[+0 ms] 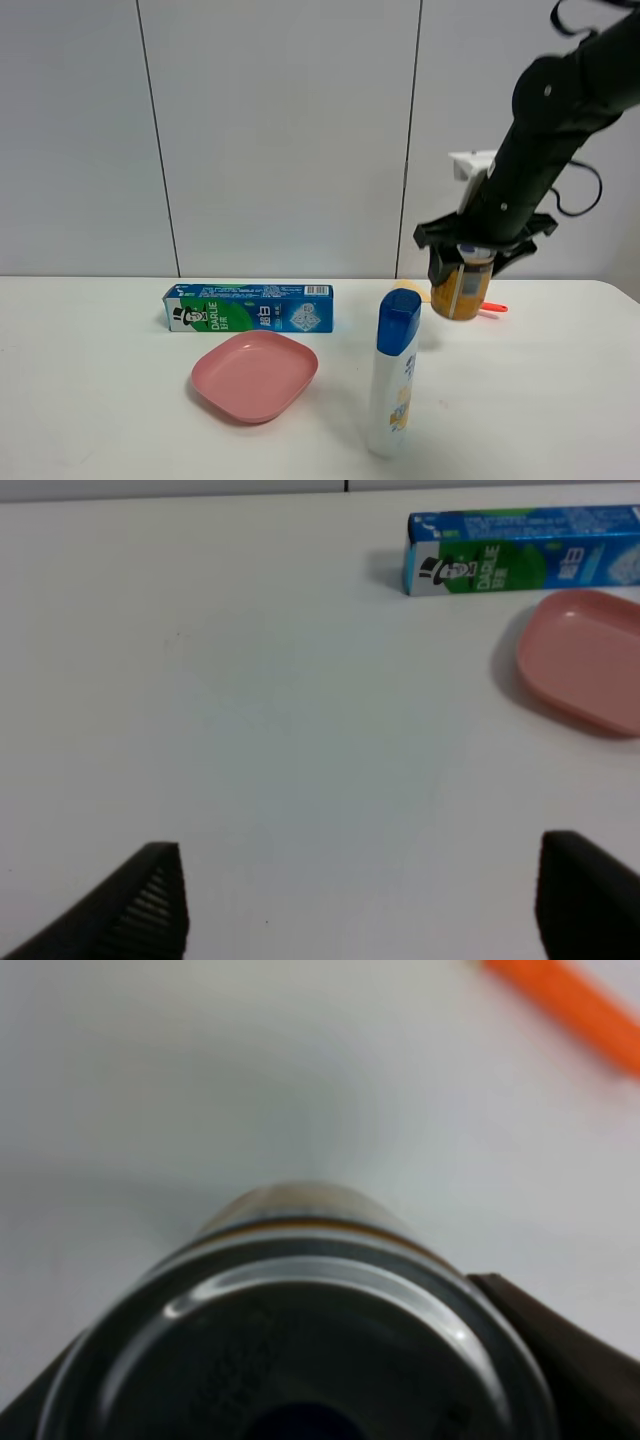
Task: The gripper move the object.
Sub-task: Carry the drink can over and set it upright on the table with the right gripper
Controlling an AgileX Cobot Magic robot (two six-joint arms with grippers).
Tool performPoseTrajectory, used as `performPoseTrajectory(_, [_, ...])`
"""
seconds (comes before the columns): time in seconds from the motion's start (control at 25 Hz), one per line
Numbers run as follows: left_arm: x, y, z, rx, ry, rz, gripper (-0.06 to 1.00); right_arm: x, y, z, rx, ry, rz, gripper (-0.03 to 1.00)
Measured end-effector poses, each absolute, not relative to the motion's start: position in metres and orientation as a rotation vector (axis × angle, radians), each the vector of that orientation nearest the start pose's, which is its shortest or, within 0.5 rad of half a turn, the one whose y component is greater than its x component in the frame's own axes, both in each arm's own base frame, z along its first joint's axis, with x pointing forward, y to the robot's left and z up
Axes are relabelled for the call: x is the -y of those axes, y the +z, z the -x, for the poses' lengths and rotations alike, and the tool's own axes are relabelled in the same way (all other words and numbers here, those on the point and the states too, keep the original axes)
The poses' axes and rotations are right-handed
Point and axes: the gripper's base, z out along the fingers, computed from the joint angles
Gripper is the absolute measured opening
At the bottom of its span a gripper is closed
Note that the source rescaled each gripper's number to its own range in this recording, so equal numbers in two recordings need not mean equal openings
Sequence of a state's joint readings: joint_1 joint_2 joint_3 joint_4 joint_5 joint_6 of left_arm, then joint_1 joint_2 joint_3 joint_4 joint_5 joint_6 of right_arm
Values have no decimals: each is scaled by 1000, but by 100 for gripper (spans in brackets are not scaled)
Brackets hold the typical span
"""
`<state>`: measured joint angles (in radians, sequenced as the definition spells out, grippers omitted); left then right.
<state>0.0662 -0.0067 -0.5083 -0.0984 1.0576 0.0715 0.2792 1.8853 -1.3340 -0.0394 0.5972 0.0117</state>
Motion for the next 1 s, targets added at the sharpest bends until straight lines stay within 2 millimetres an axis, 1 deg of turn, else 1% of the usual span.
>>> performPoseTrajectory(0.12, [8, 280, 6, -2022, -30, -11, 100, -116, 257, -382, -2564, 58, 433, 0])
performPoseTrajectory(0.2, [8, 280, 6, -2022, -30, -11, 100, -129, 292, -376, -2522, 69, 496, 0])
performPoseTrajectory(0.24, [8, 280, 6, -2022, -30, -11, 100, -139, 310, -373, -2492, 81, 539, 0])
performPoseTrajectory(0.32, [8, 280, 6, -2022, -30, -11, 100, -165, 343, -363, -2412, 133, 627, 0])
performPoseTrajectory(0.44, [8, 280, 6, -2022, -30, -11, 100, -207, 375, -344, -2284, 230, 762, 0])
performPoseTrajectory(0.52, [8, 280, 6, -2022, -30, -11, 100, -234, 386, -331, -2218, 282, 849, 0])
performPoseTrajectory(0.56, [8, 280, 6, -2022, -30, -11, 100, -247, 389, -325, -2187, 300, 893, 0])
performPoseTrajectory(0.64, [8, 280, 6, -2022, -30, -11, 100, -271, 388, -318, -2155, 331, 955, 0])
performPoseTrajectory(0.76, [8, 280, 6, -2022, -30, -11, 100, -304, 374, -317, -2146, 363, 1029, 0])
performPoseTrajectory(0.88, [8, 280, 6, -2022, -30, -11, 100, -334, 349, -320, -2176, 363, 1104, 0])
performPoseTrajectory(1.0, [8, 280, 6, -2022, -30, -11, 100, -355, 325, -322, -2203, 354, 1175, 0])
